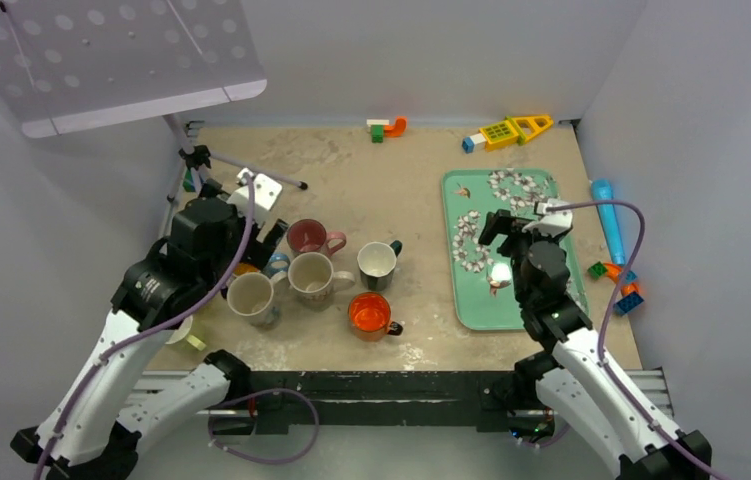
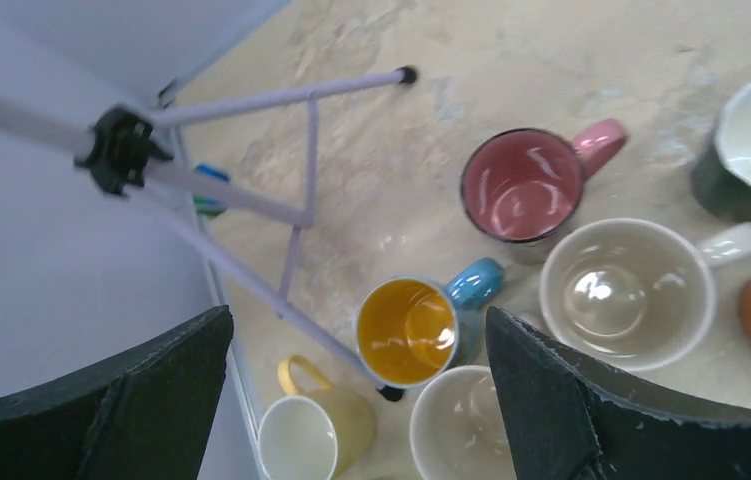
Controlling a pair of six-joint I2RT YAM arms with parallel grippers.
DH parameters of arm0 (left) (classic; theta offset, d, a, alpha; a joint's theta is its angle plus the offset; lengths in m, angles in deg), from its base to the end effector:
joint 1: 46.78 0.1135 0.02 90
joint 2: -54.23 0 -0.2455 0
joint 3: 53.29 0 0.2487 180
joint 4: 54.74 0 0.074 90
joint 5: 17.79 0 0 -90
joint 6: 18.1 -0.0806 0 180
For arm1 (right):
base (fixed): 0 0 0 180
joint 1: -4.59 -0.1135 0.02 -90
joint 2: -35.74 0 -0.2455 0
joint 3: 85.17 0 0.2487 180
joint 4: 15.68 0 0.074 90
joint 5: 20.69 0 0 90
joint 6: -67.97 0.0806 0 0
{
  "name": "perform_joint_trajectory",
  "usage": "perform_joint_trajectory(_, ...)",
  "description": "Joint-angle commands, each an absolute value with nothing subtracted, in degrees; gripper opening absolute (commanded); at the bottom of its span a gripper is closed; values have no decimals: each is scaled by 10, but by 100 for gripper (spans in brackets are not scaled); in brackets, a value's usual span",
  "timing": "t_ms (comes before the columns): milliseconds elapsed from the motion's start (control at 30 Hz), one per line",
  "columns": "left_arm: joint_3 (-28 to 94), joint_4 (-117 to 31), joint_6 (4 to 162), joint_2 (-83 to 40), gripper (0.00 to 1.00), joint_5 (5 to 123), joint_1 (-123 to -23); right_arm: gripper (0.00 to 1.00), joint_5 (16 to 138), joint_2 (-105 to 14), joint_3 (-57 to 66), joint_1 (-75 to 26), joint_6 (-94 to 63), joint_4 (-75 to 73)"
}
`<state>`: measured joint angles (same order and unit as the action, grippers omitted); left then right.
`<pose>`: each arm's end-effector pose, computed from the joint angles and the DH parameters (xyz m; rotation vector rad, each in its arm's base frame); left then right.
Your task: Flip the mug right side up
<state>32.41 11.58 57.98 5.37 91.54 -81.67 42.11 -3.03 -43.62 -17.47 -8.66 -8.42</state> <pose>0.1696 -0.0857 0.3737 0.6602 1.9472 0.1254 0.2198 0.0493 0.2679 0.2359 1.6239 0.0815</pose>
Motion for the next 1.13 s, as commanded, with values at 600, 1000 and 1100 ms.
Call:
perform_joint_trajectory(600, -11, -191, 771, 160, 100, 1040, -663, 98, 372, 70, -522, -173, -109, -200)
perform_joint_trajectory(1000, -14, -186, 729, 129, 100, 981, -663, 98, 371, 51, -521, -173, -106, -202)
perform_joint_trajectory(1100, -11, -181, 736, 151, 100, 982, -663, 98, 372, 57, -522, -173, -106, -199)
